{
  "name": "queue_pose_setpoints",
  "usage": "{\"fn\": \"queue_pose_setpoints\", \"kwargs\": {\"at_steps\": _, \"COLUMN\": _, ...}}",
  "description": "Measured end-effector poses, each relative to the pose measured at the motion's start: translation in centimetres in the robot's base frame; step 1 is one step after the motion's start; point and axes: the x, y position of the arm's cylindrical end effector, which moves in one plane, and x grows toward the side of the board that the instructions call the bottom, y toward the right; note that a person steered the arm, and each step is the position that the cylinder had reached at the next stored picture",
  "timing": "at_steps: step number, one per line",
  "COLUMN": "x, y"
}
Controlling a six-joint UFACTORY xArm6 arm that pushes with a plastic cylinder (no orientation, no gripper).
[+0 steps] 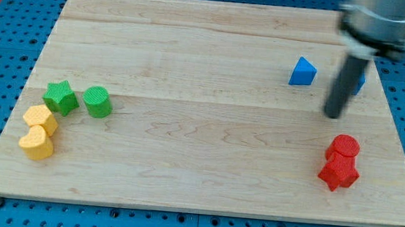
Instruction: Move the blue blocks right to the yellow blocks
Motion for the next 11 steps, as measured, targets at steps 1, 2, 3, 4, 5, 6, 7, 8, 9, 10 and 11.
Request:
{"fn": "queue_pose_setpoints", "kwargs": {"at_steps": 1, "x": -3.6, "y": 3.4}}
{"fn": "queue_pose_setpoints", "kwargs": {"at_steps": 2, "x": -4.3, "y": -1.3}}
{"fn": "queue_pose_setpoints", "kwargs": {"at_steps": 3, "x": -5.6, "y": -1.6}}
{"fn": "queue_pose_setpoints", "kwargs": {"at_steps": 4, "x": -8.2, "y": 3.4}}
{"fn": "queue_pose_setpoints", "kwargs": {"at_steps": 5, "x": -8.9, "y": -3.7}}
{"fn": "queue_pose_setpoints", "kwargs": {"at_steps": 6, "x": -6.9, "y": -14.5}}
{"fn": "queue_pose_setpoints", "kwargs": {"at_steps": 7, "x": -5.8, "y": -21.4}}
{"fn": "queue_pose_setpoints", "kwargs": {"at_steps": 8, "x": -7.2, "y": -18.6}}
{"fn": "queue_pose_setpoints", "kwargs": {"at_steps": 9, "x": -10.4, "y": -11.6}}
{"fn": "queue_pose_setpoints", "kwargs": {"at_steps": 10, "x": -6.3, "y": -17.7}}
{"fn": "queue_pose_setpoints", "kwargs": {"at_steps": 11, "x": -1.5, "y": -28.8}}
